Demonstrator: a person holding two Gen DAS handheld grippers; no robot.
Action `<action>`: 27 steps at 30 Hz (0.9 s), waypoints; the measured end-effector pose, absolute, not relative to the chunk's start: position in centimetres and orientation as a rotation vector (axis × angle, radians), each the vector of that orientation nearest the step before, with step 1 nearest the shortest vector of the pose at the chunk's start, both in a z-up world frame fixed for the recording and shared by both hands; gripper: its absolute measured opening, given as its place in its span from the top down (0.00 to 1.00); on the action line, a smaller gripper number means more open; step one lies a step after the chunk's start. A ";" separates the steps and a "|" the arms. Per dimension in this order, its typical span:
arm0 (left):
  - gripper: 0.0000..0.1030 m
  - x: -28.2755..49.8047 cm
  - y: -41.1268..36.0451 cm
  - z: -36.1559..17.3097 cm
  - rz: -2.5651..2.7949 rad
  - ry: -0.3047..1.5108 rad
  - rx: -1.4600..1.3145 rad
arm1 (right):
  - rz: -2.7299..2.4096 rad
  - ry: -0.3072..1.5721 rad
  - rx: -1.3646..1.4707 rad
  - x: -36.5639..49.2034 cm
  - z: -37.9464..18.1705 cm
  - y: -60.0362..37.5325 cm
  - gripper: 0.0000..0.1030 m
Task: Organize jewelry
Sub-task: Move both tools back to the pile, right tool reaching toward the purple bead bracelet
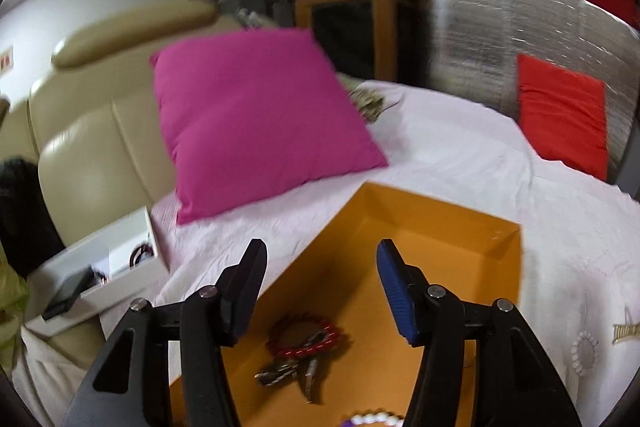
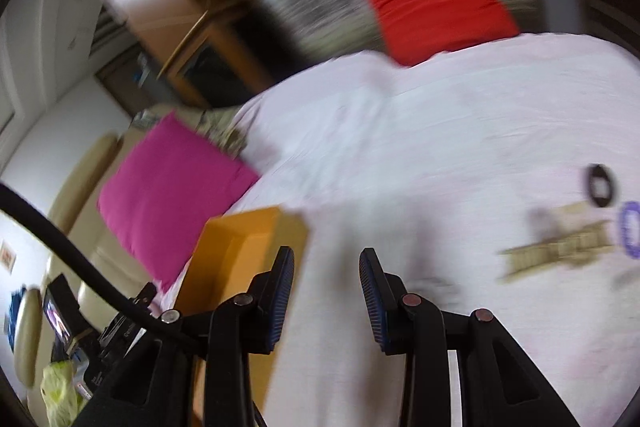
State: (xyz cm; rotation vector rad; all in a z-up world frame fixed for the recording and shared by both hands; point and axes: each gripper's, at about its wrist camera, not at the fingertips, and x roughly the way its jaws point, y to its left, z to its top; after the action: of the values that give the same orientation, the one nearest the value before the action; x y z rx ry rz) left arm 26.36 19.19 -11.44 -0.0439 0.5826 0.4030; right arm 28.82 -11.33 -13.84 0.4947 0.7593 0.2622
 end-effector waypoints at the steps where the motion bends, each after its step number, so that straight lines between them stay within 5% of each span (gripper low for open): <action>1: 0.41 26.4 18.5 -11.3 0.393 0.573 -0.029 | 0.233 0.745 0.516 28.2 -13.9 -13.3 0.64; 13: 0.39 26.7 5.9 -11.4 0.171 0.536 0.177 | -0.006 0.703 0.768 22.8 -17.1 -31.6 0.63; 27: 0.38 27.1 -7.6 -14.5 -0.176 0.628 0.288 | -0.091 0.790 0.776 23.2 -21.2 -37.3 0.62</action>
State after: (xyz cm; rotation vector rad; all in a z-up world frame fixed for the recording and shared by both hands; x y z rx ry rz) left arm 27.13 -7.56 -14.49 0.2879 0.6279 -0.1756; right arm 23.16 -37.32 -21.22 0.7756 0.7898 -0.0909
